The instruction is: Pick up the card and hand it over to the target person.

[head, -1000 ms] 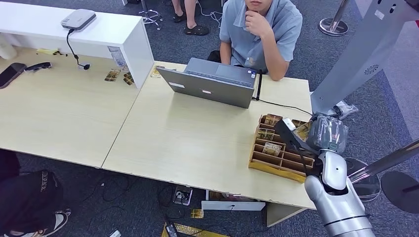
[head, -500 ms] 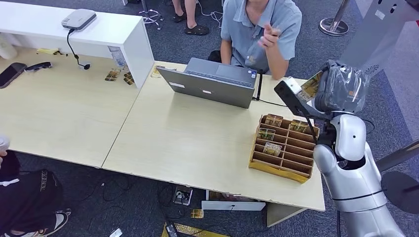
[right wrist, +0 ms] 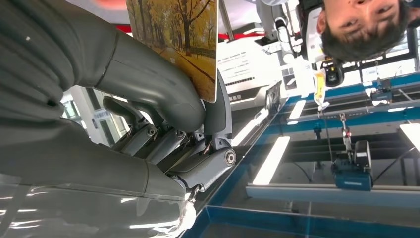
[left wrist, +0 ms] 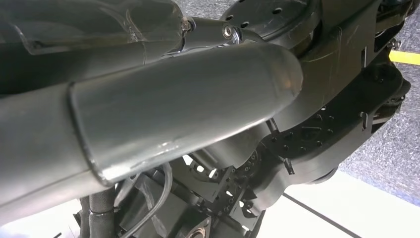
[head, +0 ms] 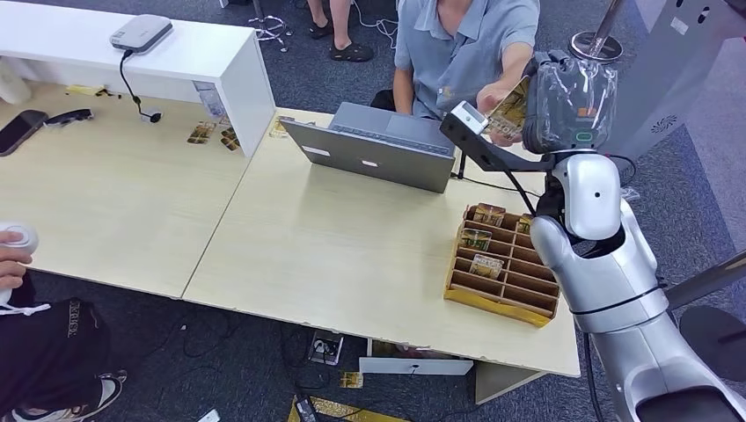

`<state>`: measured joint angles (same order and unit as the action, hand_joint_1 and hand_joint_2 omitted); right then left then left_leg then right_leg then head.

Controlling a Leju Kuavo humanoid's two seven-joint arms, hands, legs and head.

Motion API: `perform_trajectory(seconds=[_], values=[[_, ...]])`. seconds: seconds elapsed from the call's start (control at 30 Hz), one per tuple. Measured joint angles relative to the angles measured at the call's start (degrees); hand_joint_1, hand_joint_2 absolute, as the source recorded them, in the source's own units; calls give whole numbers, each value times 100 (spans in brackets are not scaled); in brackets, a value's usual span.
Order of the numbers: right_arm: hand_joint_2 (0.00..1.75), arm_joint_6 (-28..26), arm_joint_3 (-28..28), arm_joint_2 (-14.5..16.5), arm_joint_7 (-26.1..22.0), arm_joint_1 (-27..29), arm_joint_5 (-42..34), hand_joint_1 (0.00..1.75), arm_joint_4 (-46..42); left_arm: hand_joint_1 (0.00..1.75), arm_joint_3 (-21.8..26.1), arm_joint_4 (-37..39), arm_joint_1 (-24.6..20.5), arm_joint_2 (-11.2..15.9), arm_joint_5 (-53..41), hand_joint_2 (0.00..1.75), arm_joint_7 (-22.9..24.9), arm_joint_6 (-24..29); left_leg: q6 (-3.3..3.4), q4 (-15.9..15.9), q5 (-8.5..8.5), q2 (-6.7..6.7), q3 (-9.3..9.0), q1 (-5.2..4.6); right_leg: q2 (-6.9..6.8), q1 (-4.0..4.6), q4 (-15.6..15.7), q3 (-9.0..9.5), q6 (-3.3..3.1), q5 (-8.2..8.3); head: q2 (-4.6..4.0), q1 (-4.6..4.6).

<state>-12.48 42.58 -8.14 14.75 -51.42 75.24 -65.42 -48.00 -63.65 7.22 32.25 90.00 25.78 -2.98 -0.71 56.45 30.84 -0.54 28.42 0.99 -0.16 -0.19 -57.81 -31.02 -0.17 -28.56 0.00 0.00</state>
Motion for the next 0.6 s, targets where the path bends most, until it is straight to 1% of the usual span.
perform_trajectory(seconds=[0.13,0.23,0.3,0.37,0.43,0.6], values=[[175,-57,-114,-82,108,116,-118,159,-21,0,-3,-14,0,-14,0,0,-4,22,1,1,-1,9,2,0,-9,0,1,1,0,-1,0,0],[175,-94,-189,-152,150,173,-182,165,2,0,2,-18,2,-28,0,0,-10,32,1,1,-1,14,2,0,-14,1,2,2,1,-2,0,0],[175,-68,-203,-198,172,195,-177,136,32,0,10,-14,3,-33,0,0,-15,38,2,1,-3,17,2,0,-16,1,5,3,2,-1,0,0],[175,-14,-259,-237,246,244,-203,56,34,0,34,-9,11,-53,0,0,-19,65,5,-4,-8,17,3,-1,-15,-1,9,2,3,5,0,0],[175,5,-360,-296,318,366,-275,2,-90,0,83,-13,29,-94,0,0,-22,119,3,-1,-5,18,3,0,-19,0,6,2,3,1,0,0],[175,32,-562,-497,397,814,-368,0,-809,0,211,-85,90,-184,0,0,-14,256,3,0,-4,29,0,2,-32,2,10,8,3,-3,0,0]])
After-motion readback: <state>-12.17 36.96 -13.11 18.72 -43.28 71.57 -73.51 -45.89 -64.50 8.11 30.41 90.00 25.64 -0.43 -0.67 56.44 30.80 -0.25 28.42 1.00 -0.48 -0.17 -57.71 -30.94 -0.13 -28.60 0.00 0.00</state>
